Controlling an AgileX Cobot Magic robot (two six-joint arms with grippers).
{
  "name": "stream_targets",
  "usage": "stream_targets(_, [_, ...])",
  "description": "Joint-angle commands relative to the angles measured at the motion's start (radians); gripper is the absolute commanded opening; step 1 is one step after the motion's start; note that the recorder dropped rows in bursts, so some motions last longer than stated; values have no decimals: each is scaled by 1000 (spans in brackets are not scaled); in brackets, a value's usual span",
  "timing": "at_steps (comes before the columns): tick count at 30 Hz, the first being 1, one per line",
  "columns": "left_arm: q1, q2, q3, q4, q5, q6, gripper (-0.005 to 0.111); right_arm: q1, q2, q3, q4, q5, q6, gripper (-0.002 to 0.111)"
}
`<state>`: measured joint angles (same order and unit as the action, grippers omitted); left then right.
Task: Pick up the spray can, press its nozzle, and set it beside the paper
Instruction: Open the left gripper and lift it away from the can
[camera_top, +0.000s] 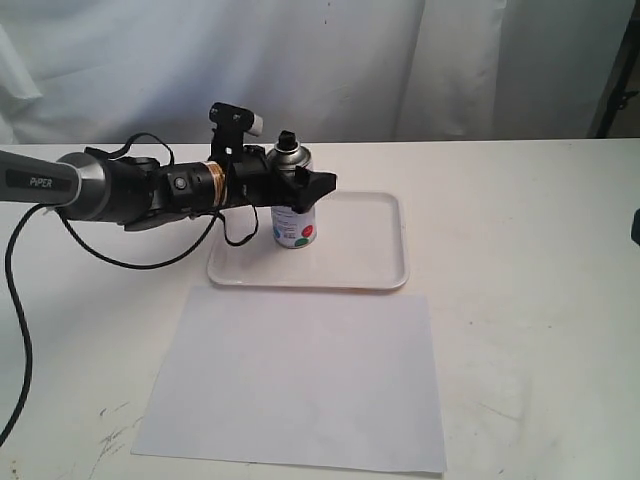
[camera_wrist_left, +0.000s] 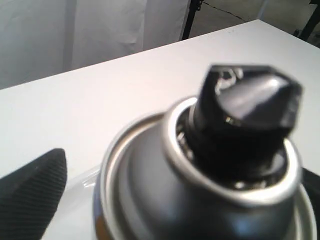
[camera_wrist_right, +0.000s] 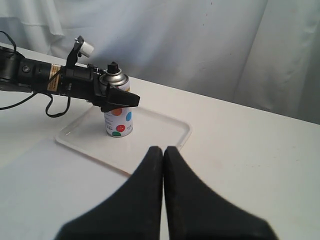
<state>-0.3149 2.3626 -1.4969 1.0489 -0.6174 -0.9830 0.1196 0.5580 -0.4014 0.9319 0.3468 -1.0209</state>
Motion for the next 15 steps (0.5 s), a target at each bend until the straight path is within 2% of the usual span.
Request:
stream_targets(1, [-3,-13,-9,50,9,-34,95,-4,-5,4,-6,5,1,0])
stream_targets(11, [43,-179,-9,100,-17,-69,94,-4,-5,4,-6,5,1,0])
stream_targets(13, [58,-222,-9,146,-13,-125,92,-4,-5,4,-6,5,1,0])
stream_targets(15, [68,-263,-9,208,-15,-186,84,-4,-5,4,-6,5,1,0])
